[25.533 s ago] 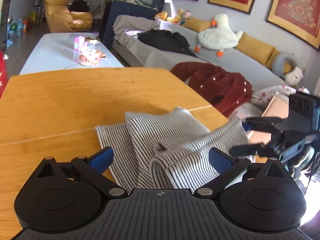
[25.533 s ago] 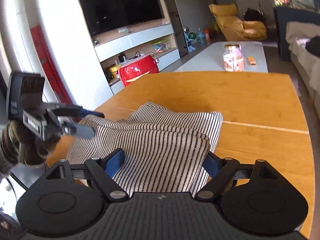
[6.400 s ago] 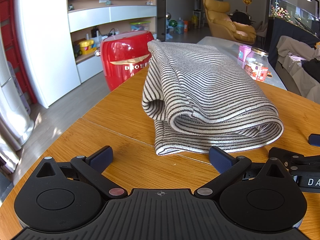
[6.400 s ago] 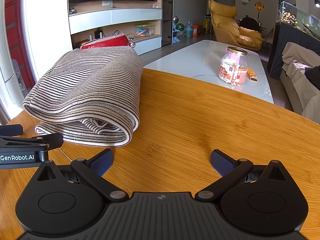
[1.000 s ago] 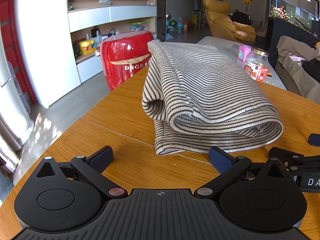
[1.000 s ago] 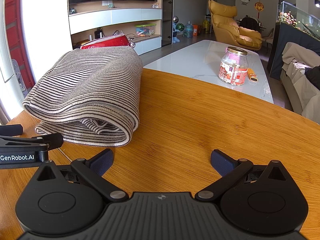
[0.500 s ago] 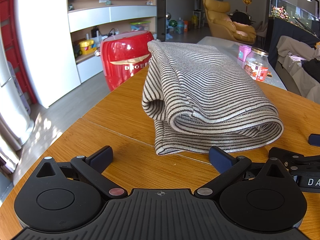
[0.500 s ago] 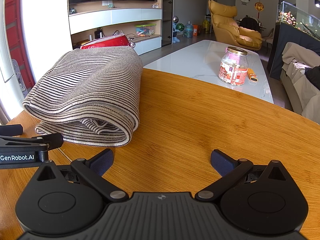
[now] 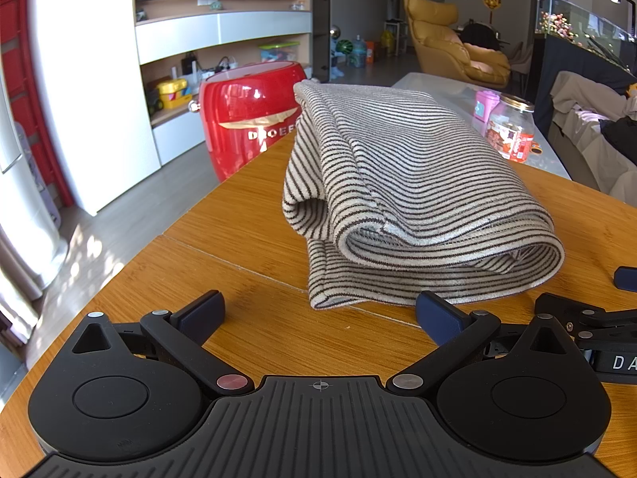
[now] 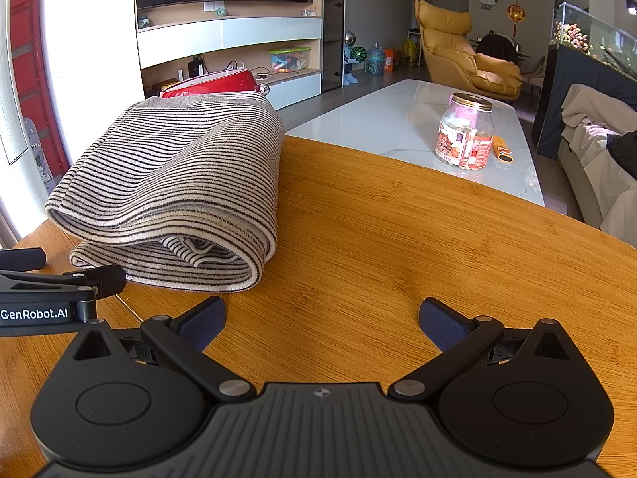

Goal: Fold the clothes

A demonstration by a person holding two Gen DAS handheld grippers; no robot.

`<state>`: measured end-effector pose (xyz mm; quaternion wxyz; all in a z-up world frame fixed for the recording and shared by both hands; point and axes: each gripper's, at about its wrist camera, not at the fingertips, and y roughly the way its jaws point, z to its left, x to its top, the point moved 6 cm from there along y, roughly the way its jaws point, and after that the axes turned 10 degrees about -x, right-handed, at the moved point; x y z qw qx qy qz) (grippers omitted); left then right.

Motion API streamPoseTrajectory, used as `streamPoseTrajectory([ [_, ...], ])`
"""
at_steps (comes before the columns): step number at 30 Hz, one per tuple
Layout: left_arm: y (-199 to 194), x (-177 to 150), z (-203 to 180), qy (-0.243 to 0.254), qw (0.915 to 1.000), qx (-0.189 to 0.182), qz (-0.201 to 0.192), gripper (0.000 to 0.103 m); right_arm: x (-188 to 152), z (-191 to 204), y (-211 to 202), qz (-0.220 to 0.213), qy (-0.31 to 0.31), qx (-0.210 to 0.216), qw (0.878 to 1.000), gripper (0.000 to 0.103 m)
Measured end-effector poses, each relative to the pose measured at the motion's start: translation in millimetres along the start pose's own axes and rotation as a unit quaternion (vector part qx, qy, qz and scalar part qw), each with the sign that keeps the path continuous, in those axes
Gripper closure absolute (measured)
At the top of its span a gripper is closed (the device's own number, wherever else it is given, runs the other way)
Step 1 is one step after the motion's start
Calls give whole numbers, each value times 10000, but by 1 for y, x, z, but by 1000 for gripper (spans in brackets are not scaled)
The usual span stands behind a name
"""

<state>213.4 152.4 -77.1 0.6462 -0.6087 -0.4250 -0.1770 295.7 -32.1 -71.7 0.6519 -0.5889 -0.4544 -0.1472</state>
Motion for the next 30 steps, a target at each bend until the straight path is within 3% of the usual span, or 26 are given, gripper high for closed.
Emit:
streamPoseTrajectory([
  [30, 3, 2, 0, -5, 10000, 14, -6, 0, 0, 0, 0, 0, -3, -3, 10000, 0],
])
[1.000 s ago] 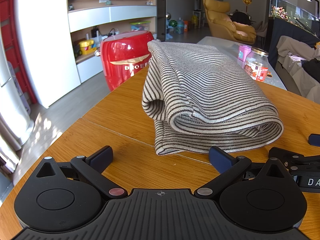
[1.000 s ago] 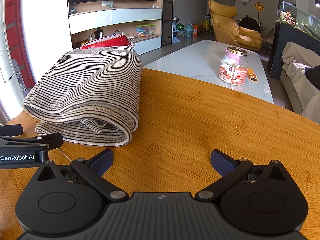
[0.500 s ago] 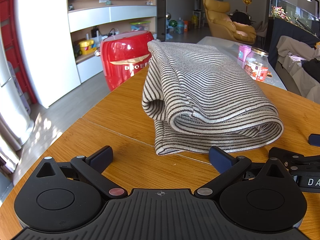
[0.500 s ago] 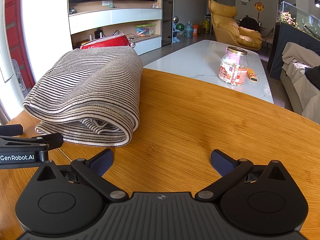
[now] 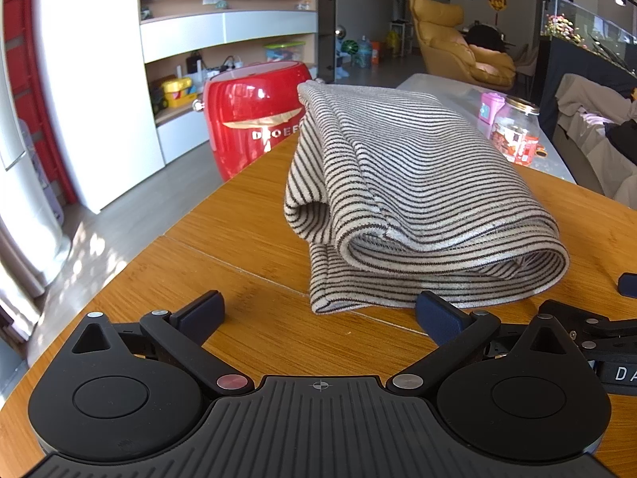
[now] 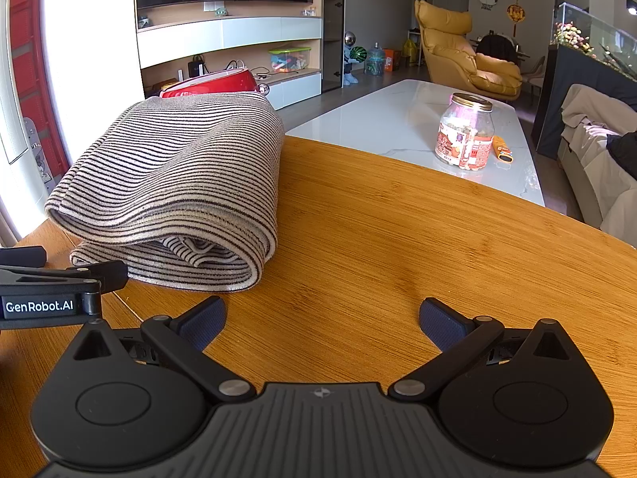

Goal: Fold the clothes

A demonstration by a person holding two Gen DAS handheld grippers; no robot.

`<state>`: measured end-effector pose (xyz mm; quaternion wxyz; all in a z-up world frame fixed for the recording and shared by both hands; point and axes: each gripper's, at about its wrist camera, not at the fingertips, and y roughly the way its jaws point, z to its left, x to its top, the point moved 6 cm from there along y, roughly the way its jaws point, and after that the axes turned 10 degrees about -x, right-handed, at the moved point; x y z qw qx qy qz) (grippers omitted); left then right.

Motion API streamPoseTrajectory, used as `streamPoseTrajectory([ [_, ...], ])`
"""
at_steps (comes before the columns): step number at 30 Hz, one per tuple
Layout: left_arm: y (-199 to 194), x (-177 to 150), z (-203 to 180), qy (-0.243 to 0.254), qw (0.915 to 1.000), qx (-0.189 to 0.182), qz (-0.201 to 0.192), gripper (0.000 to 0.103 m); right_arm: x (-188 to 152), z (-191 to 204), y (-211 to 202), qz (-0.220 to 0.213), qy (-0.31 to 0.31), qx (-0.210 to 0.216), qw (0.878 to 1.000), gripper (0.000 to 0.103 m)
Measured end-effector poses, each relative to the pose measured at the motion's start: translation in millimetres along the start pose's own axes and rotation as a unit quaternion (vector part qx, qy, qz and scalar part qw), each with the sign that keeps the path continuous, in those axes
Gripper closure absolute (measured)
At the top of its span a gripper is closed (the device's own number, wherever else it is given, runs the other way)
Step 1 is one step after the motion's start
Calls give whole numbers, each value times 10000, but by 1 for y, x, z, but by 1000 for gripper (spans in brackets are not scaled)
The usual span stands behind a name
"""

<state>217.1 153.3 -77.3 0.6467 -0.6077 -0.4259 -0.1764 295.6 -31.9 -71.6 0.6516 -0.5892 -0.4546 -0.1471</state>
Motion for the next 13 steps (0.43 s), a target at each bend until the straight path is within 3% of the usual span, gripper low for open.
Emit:
streamPoseTrajectory([
  [13, -12, -8, 3, 112, 9987, -482, 123, 0, -1, 0, -1, 1, 4, 7, 10000, 0],
])
